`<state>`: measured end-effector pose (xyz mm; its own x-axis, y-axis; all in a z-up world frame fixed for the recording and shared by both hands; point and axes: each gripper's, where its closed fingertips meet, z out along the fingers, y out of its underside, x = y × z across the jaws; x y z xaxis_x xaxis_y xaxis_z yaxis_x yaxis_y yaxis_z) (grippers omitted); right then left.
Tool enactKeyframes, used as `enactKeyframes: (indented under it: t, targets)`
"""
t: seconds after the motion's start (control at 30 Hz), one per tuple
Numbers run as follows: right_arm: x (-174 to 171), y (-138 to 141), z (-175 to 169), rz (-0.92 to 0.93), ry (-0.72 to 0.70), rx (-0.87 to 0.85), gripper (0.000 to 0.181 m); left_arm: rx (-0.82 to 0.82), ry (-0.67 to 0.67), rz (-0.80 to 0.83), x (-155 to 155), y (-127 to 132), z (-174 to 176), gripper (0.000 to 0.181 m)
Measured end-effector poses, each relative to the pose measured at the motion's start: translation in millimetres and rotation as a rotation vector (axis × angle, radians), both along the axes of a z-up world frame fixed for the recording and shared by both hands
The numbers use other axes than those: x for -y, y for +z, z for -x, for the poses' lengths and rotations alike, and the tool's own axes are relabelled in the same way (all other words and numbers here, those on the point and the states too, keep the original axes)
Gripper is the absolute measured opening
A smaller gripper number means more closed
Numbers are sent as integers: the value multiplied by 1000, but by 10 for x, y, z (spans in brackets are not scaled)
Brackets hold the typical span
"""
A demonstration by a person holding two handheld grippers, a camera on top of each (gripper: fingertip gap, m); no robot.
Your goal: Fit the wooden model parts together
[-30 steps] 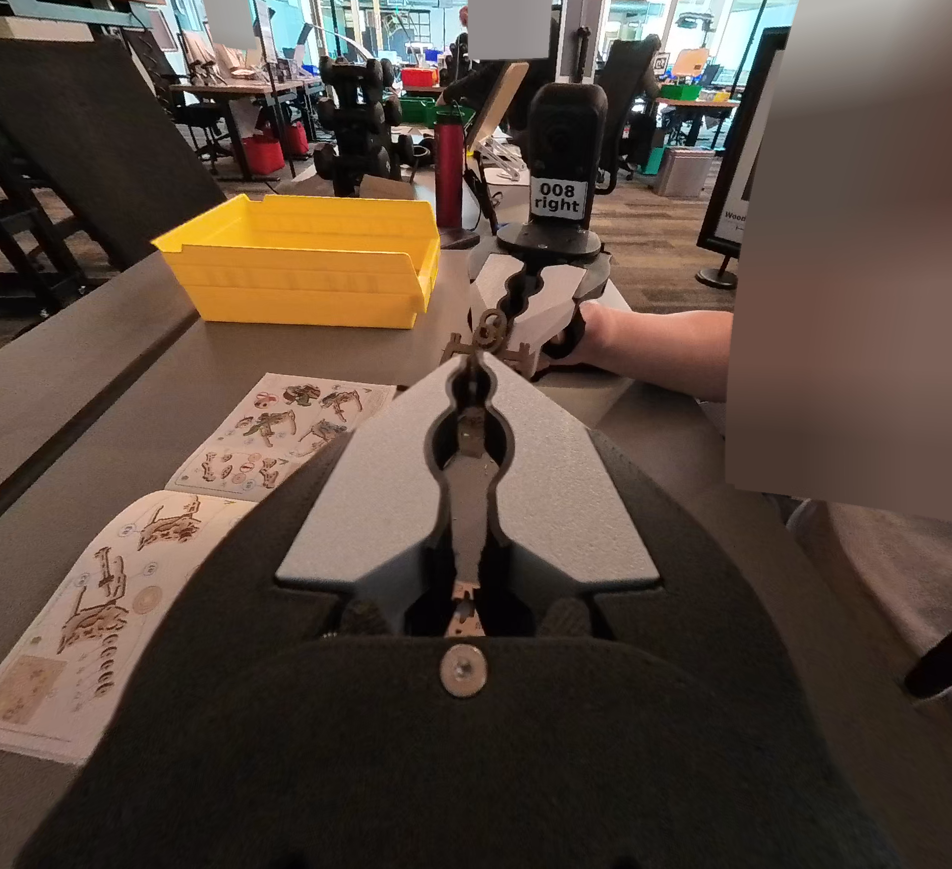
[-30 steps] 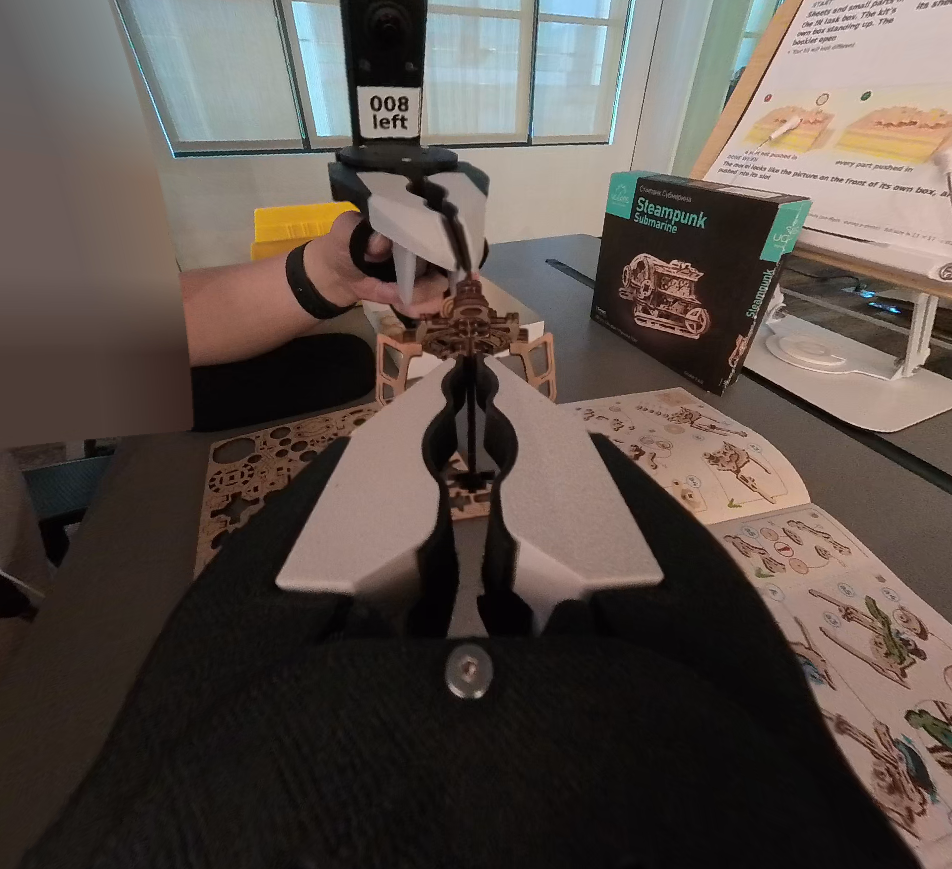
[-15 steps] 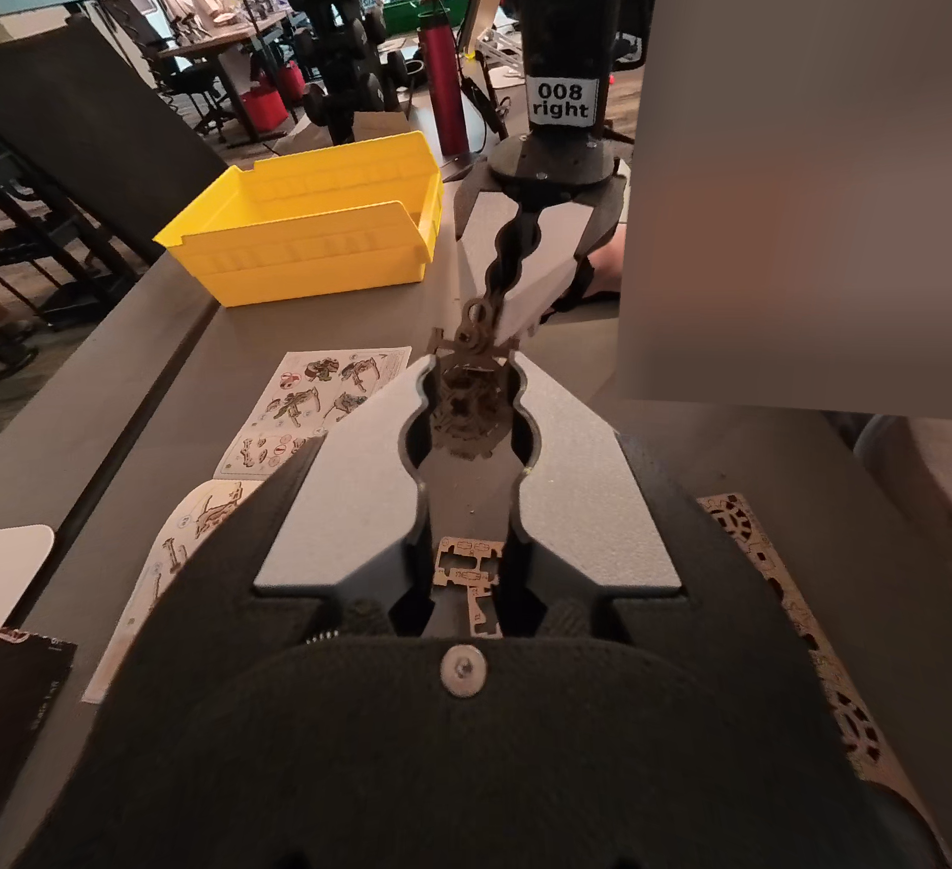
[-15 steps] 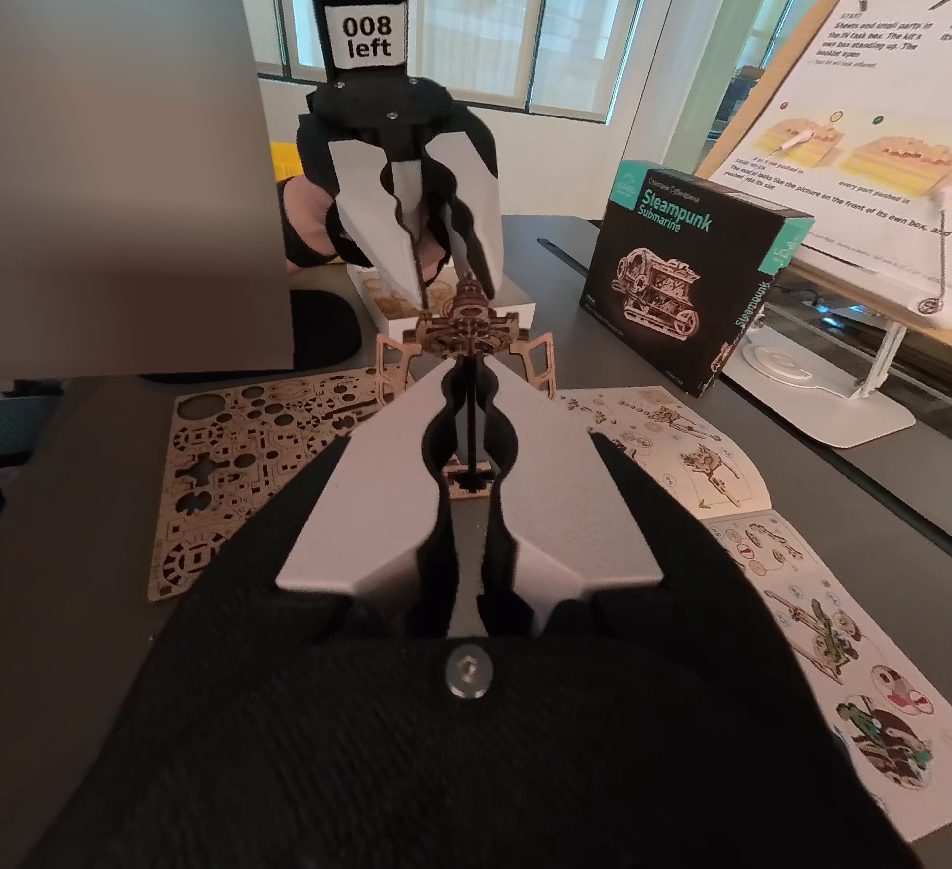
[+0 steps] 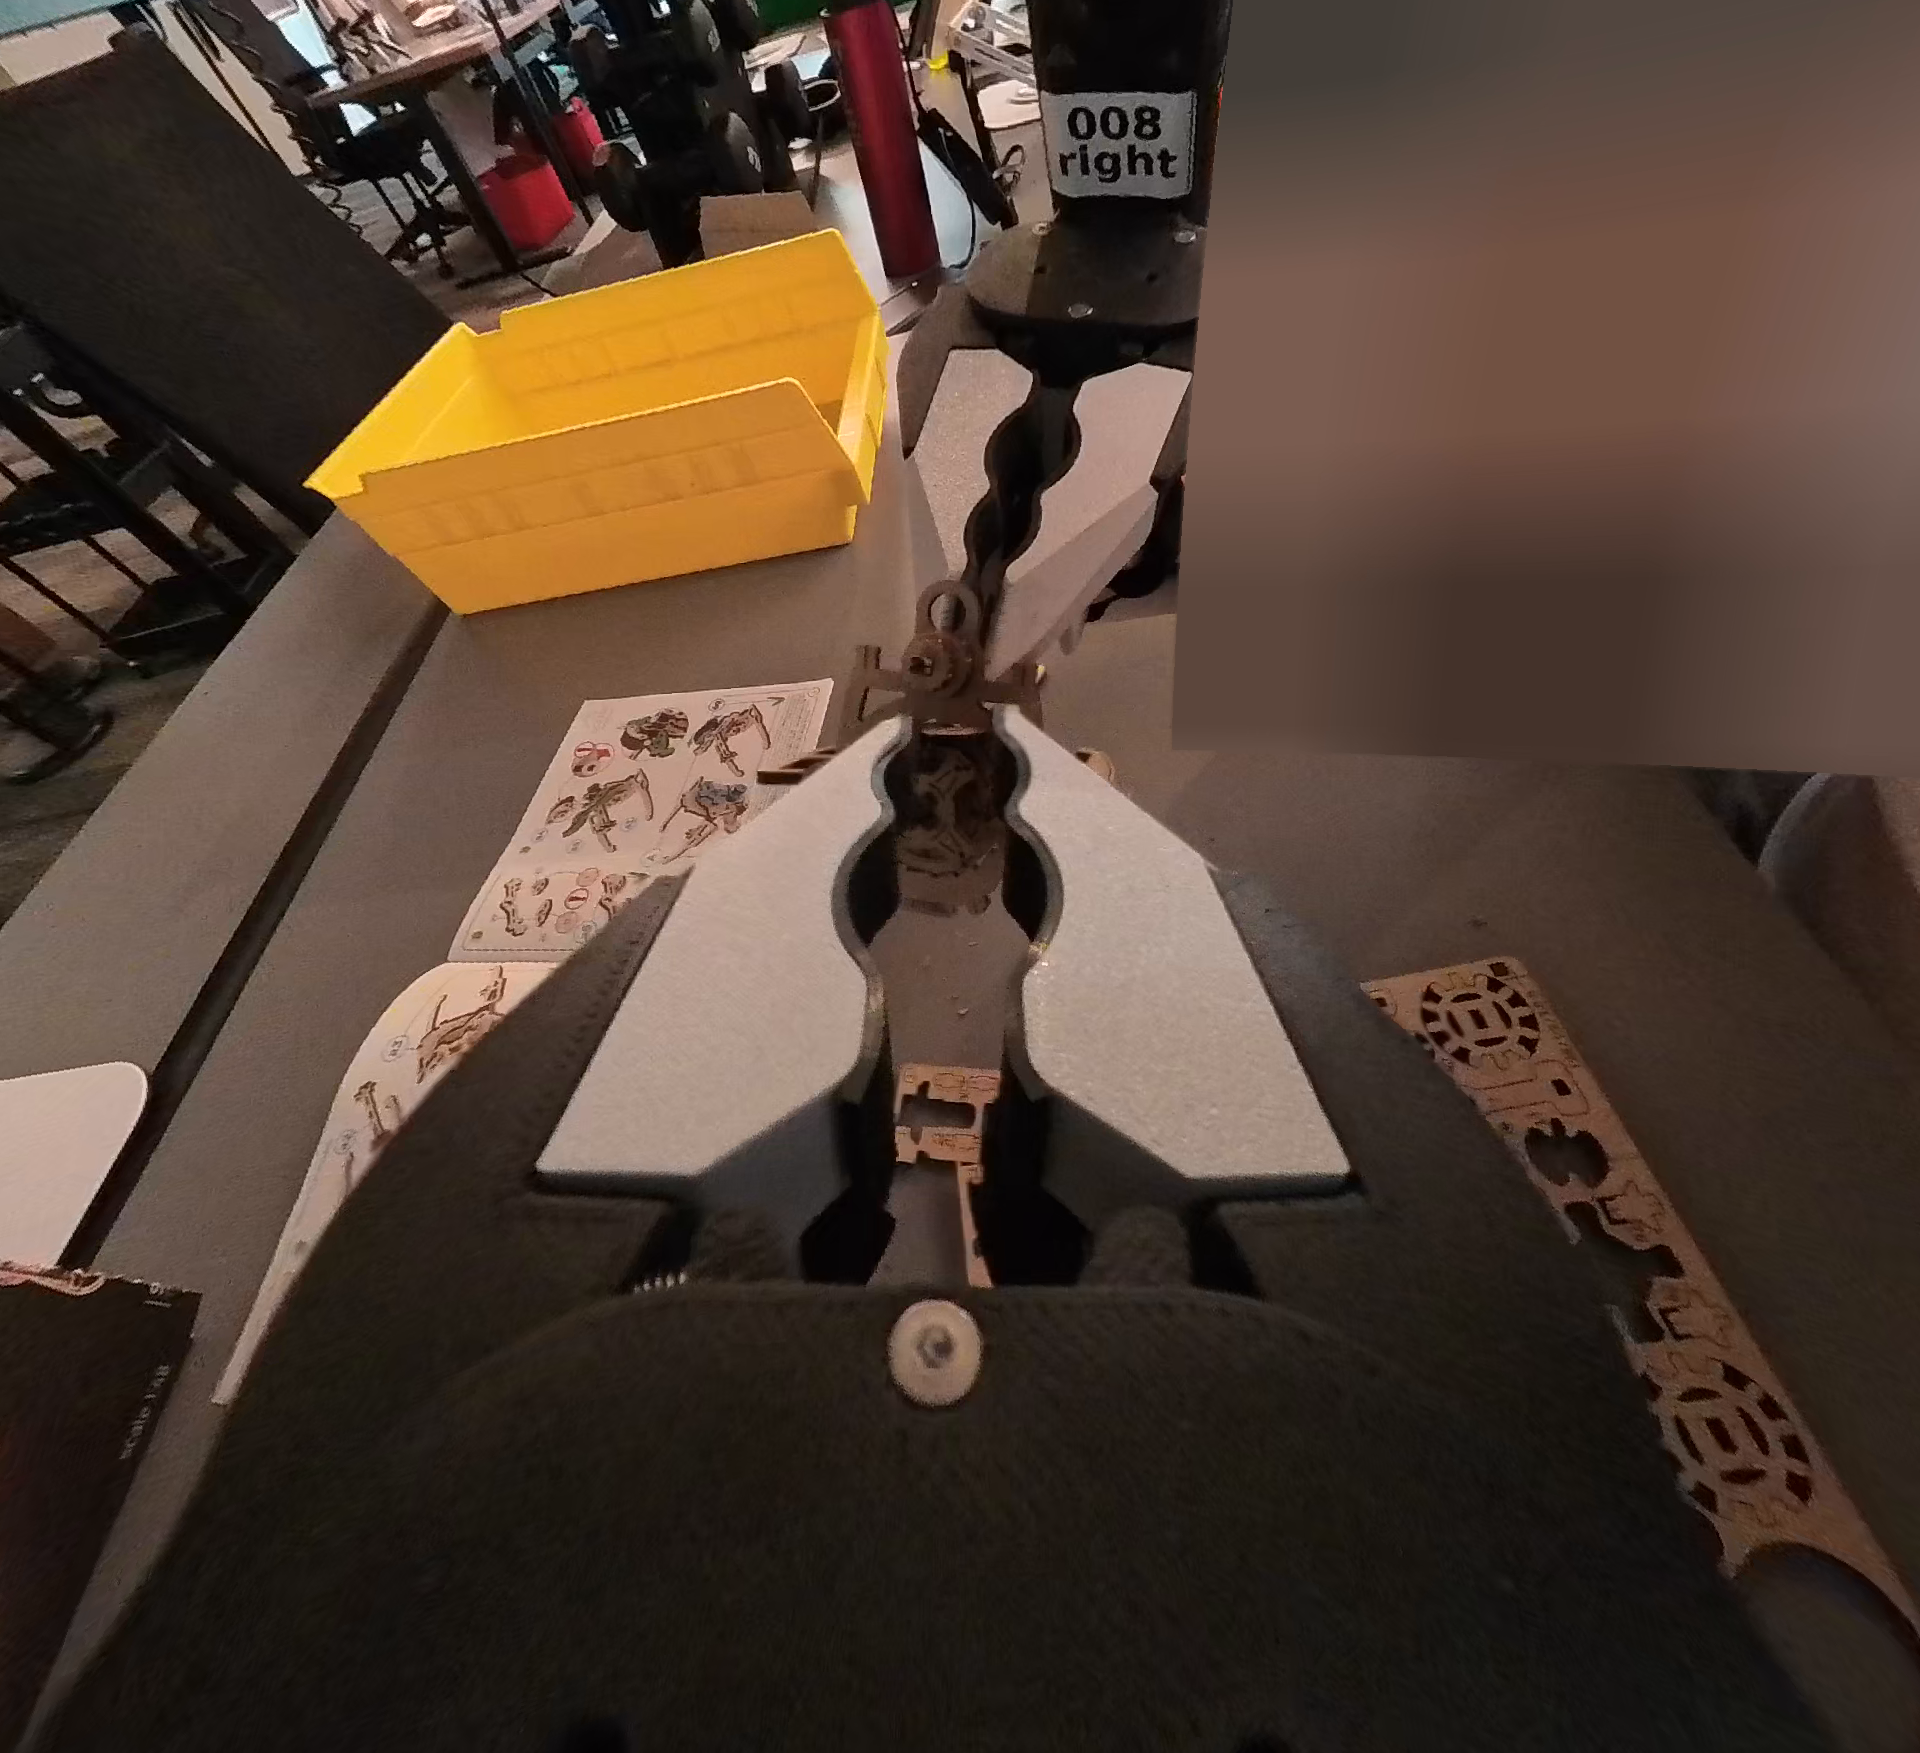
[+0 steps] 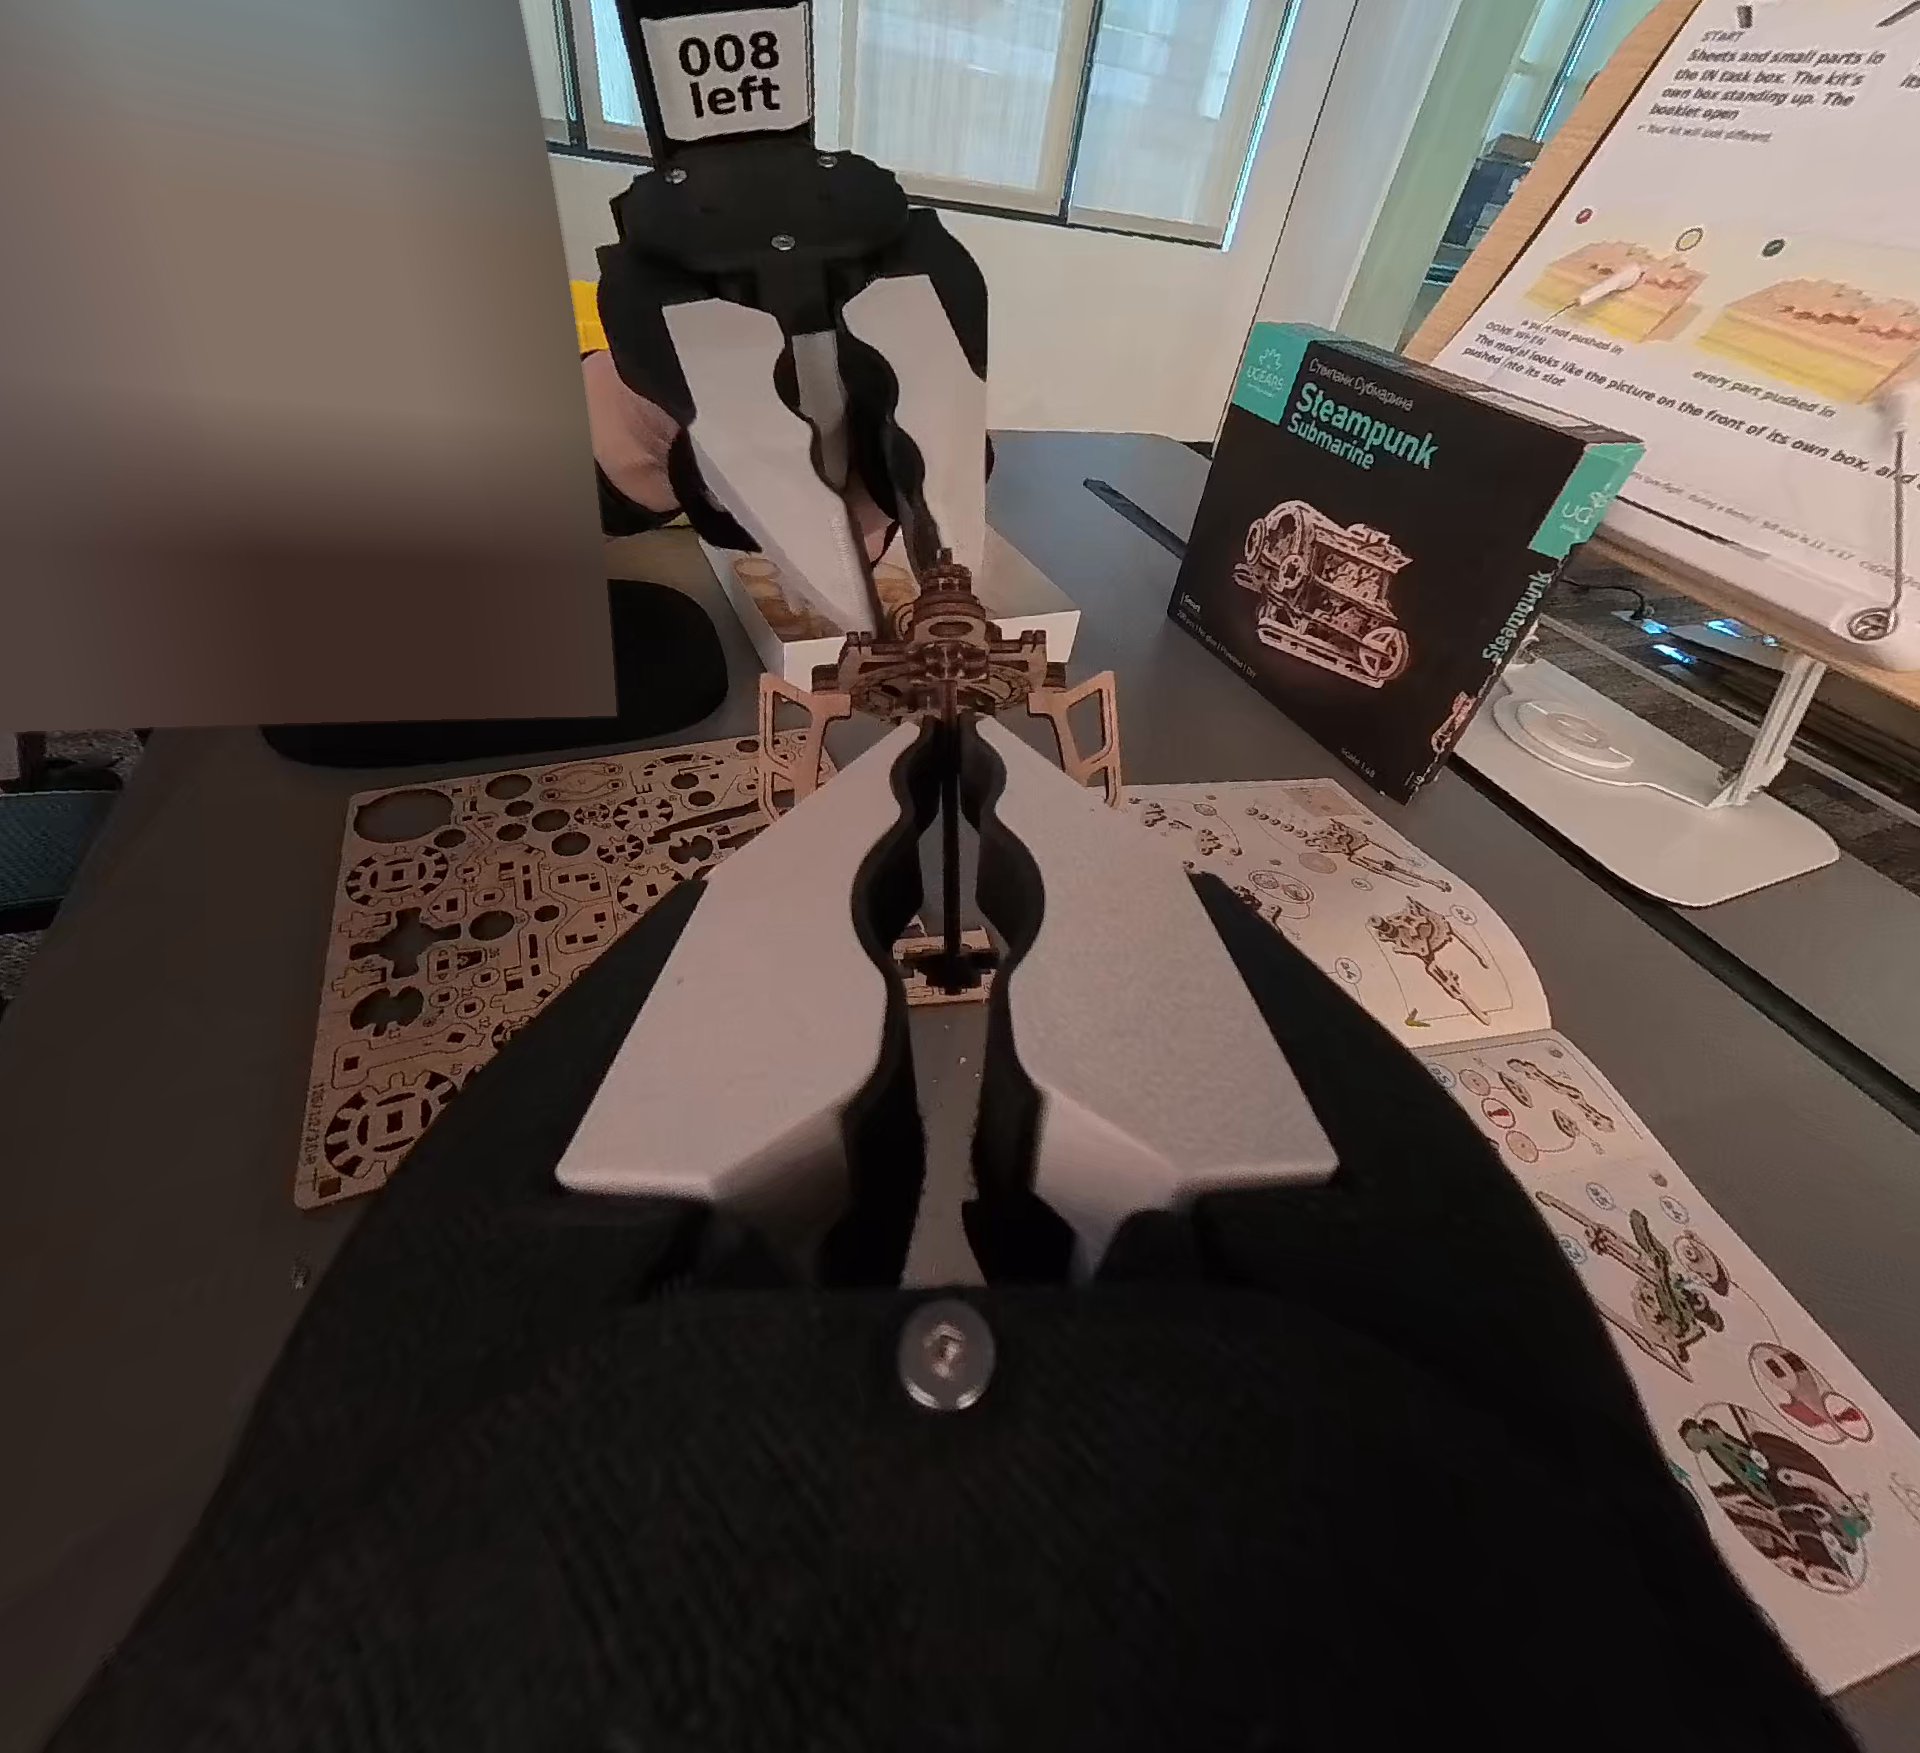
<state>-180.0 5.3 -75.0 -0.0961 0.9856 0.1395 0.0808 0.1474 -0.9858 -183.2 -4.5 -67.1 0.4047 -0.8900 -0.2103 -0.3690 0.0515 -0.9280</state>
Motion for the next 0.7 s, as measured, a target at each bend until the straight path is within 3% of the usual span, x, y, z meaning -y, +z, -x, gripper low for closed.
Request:
enactKeyframes:
  t: [0.53,0.7]
  targets:
    - [16,96,-36,91,56,-72,1,126,-15,-249,87,384,24,12]
    - [217,122,-46,196,209,-76,1,132,-83,-308,208,393,-68,11]
